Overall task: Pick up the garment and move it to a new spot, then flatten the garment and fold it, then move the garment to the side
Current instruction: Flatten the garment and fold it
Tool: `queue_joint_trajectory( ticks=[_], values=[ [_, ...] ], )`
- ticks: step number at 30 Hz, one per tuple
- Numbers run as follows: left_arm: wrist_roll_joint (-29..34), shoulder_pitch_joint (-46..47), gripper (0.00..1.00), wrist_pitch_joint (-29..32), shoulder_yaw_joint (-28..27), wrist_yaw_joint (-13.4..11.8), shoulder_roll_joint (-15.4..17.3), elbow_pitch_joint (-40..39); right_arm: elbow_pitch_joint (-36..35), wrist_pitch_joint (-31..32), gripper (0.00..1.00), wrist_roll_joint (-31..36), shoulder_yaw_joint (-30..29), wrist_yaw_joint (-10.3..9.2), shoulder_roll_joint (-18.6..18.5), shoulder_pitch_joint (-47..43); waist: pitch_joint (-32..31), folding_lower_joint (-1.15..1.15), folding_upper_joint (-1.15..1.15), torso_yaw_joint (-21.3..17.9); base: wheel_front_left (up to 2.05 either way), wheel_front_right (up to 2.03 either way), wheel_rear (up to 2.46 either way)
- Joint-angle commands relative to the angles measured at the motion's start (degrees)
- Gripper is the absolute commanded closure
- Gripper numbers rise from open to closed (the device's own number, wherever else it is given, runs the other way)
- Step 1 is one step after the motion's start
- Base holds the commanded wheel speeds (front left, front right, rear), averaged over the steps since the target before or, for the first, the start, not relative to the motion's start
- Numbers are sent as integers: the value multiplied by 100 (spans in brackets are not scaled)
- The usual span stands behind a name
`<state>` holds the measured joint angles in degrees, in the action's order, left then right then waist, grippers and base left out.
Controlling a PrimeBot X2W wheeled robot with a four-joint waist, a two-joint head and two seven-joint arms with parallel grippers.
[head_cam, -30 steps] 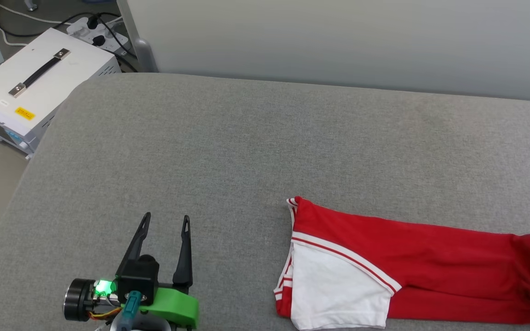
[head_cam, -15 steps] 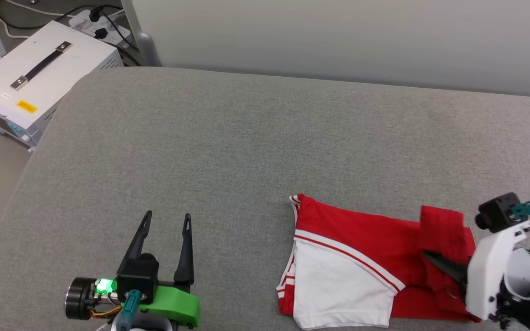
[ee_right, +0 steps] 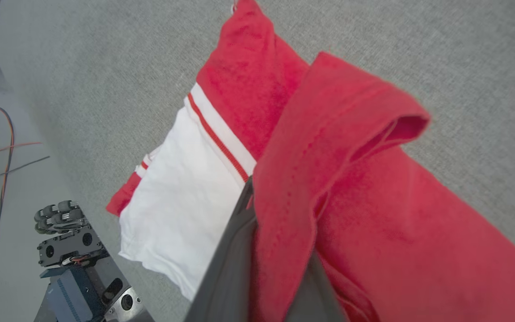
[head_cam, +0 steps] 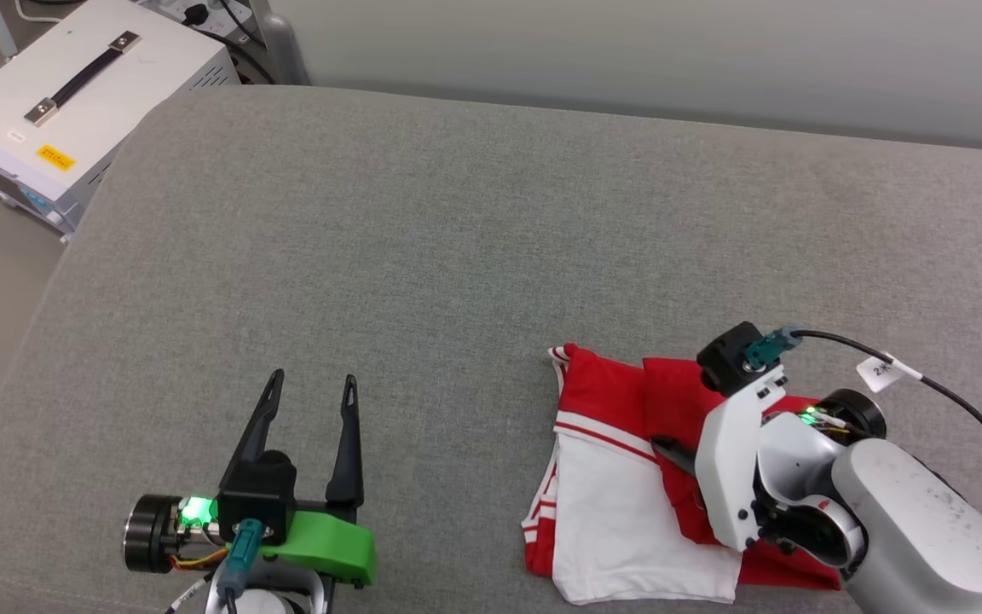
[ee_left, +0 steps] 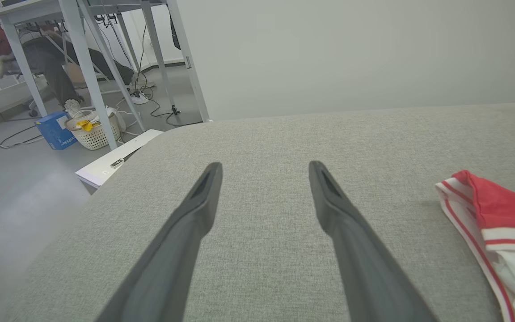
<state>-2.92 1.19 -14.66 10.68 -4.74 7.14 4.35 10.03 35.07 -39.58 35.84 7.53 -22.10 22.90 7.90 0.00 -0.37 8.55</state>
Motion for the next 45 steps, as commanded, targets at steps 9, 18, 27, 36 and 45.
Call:
queue_joint_trajectory(
  ticks=[9,18,27,36,45],
  values=[
    [71,187,0,-34,-30,70,-122,63,1389,-574,100,292,635,-4,449,379,191,0,37,105,0,0,0],
    [114,59,0,-34,-87,77,-144,174,1196,-1400,0,239,736,-4,217,436,-62,0,37,-23,0,0,0],
    [139,-139,0,-34,-164,37,-128,144,-557,-2013,0,525,-406,-4,-593,-41,-352,0,37,-274,0,0,0],
    [151,-244,0,-34,-209,29,-108,77,-1225,-3499,0,2427,-2817,-4,183,-970,-486,0,37,-432,0,0,0],
    [179,-318,0,-34,-216,22,-78,-12,-1079,-4754,0,3450,-3810,-4,1141,-1867,-561,0,37,-511,0,0,0]
  ],
)
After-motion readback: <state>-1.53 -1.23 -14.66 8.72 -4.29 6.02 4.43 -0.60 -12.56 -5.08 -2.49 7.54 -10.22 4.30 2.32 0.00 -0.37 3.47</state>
